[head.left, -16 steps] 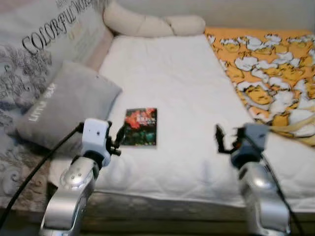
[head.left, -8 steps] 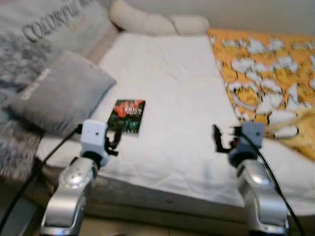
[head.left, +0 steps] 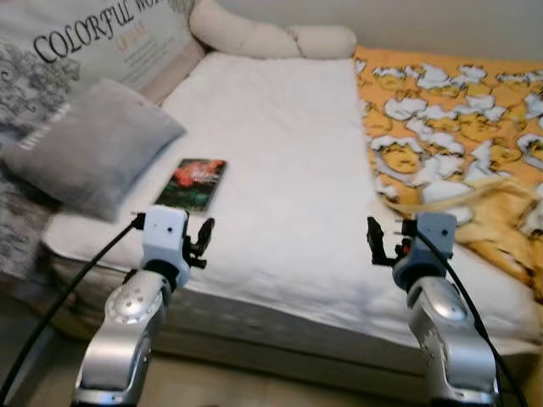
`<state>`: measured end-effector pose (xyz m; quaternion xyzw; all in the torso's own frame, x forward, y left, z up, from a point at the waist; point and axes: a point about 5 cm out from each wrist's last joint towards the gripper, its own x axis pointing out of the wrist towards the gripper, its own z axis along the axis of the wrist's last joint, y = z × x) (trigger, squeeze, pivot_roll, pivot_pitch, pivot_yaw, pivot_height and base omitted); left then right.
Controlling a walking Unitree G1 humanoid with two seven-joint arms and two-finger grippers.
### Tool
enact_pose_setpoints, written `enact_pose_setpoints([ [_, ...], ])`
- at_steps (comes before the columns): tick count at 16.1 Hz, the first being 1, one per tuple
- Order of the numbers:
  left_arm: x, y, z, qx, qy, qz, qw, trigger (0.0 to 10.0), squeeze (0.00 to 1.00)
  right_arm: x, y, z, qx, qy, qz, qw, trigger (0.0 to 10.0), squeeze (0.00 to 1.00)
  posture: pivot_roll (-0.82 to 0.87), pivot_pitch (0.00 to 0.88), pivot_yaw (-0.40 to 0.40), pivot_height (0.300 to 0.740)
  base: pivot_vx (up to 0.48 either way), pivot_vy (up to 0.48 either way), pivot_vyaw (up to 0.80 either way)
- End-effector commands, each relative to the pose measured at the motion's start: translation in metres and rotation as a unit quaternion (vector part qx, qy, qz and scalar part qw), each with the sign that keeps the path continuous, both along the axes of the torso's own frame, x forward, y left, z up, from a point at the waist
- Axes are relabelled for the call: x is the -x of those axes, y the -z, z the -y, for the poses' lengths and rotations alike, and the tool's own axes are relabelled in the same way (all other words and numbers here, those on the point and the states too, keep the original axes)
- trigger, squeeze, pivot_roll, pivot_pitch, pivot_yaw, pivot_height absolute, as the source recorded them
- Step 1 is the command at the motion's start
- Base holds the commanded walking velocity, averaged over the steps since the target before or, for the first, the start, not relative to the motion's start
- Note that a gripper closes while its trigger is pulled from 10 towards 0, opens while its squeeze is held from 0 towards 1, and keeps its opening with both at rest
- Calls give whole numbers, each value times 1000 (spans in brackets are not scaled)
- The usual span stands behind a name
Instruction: Clean up the room
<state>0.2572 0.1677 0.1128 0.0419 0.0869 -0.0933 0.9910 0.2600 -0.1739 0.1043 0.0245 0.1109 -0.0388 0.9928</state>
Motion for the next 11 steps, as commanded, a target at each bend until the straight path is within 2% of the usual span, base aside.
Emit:
enact_pose_setpoints([
  [1,-1,-1,5,1,7,1,1000,10000,0,2,1,8,6,11,-6,1000,10000,1000,-7,0,7,740,0,-364,0],
  [11,-1,0,6,0,8,3,1000,10000,0,1,1,9,12,8,-7,1000,10000,1000,-5,0,6,740,0,-361,0],
])
